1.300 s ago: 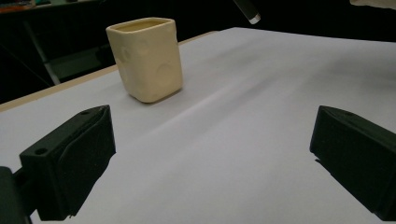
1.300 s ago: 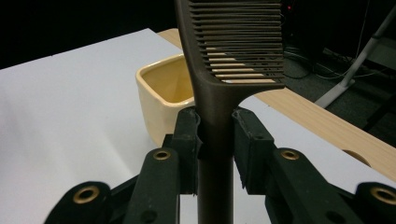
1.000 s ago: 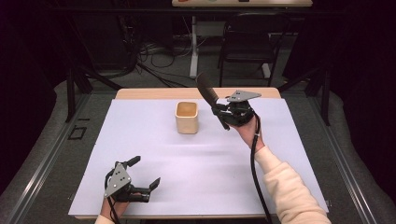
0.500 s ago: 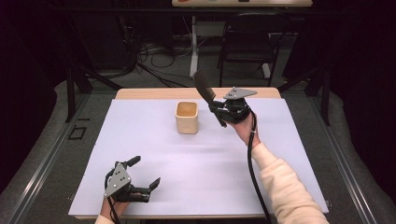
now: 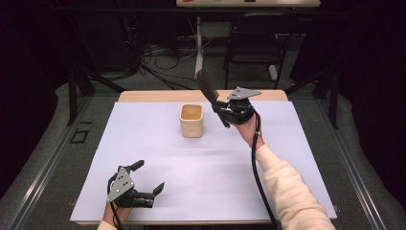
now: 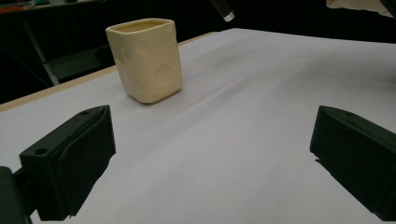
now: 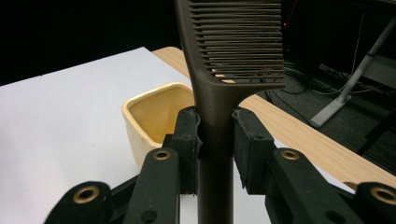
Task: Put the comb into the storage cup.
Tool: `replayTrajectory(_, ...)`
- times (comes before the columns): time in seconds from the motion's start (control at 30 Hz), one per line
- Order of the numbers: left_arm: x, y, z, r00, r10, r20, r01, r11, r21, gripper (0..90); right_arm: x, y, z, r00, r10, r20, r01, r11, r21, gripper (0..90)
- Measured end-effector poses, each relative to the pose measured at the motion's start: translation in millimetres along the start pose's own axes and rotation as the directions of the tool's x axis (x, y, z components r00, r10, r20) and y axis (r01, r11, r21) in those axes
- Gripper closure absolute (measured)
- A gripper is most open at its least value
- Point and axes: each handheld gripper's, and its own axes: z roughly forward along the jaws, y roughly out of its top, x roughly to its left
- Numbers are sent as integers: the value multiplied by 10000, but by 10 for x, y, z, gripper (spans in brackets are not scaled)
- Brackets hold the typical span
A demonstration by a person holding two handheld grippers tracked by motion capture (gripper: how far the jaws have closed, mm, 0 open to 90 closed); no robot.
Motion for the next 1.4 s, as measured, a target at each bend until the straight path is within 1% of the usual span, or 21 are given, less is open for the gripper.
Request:
replayTrajectory(0.37,1,1,-2,10000,18,0,-18,10000,-5,2,23,83,50,9999,-152,9,152,9997,-211,721)
replayTrajectory(1.03,0,1,-4,10000,15,-2,-15,10000,2,2,76,161,139,9995,-318,-54,315,9984,-463,720)
replayTrajectory(1.1,-1,-1,0,10000,-19,0,19,10000,10,2,86,169,144,9995,-325,22,326,9983,-487,720)
replayTrajectory(1.4,-2,-1,3,10000,-22,21,22,10000,-1,2,99,194,160,9992,-399,45,401,9974,-606,720)
